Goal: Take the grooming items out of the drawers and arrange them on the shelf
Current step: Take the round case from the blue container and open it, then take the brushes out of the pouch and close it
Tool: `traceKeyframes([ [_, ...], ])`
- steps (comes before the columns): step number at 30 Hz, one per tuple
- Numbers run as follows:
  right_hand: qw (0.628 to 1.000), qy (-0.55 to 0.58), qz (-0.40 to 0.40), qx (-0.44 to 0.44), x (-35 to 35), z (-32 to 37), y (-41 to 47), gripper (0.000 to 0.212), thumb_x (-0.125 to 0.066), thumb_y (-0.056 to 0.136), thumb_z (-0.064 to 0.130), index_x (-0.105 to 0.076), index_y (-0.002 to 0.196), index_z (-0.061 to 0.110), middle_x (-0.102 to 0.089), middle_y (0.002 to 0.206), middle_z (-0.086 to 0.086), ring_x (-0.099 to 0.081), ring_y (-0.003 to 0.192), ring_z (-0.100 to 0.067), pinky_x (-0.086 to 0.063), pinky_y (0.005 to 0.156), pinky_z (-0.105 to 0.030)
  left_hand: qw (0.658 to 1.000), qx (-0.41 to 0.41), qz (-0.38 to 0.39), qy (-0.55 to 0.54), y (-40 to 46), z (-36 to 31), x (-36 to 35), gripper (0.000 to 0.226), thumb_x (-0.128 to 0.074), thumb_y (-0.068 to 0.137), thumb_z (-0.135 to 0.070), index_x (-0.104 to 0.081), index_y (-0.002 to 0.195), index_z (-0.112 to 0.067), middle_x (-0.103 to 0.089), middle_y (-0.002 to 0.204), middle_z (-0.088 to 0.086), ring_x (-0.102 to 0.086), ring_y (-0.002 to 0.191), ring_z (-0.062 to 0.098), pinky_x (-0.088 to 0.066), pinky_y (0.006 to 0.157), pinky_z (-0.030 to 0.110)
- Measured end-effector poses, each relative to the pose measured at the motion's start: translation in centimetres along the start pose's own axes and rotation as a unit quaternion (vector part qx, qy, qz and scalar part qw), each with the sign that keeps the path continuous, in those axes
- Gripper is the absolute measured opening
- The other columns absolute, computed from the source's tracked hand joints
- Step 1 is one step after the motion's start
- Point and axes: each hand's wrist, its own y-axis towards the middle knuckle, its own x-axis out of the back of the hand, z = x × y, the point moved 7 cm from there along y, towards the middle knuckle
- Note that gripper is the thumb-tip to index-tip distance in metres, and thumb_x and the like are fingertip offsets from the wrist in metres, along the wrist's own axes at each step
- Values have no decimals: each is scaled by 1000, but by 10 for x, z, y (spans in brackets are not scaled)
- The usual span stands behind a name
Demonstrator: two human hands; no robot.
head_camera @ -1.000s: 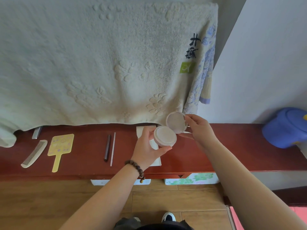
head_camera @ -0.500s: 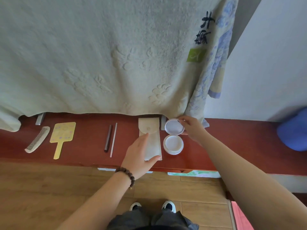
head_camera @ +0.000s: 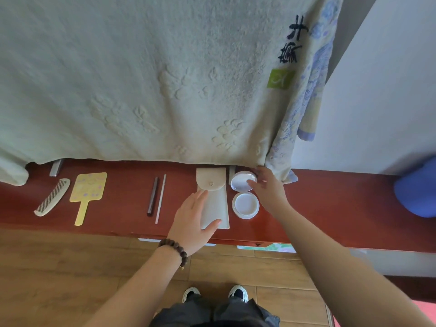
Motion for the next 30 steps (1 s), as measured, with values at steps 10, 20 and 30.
traceKeyframes([
  [10,987,-154,-37,-1,-42,-26,-60,92,-74,79,30,-18,149,11,-33,149,-7,-28,137,-24,-39,102,-41,999,34,7,-3,-2,13,-1,80,-58,87,-47,-15,151,-23,-21,158,0,-14,146,18,-18,119,41],
  [20,989,-135,-56,-17,-41,-29,-59,89,-73,80,31,-21,148,8,-33,149,-10,-26,138,-27,-37,104,-43,995,73,-4,67,-11,24,1,80,-53,88,-52,-14,151,-20,-22,158,3,-14,147,19,-19,119,40],
  [30,943,-259,37,204,-119,44,-94,61,-53,93,38,-33,146,14,-22,157,-9,-14,146,-28,-21,117,-44,989,119,-38,80,-38,55,29,77,-54,89,-51,-20,150,-19,-29,155,1,-24,144,18,-26,117,41],
])
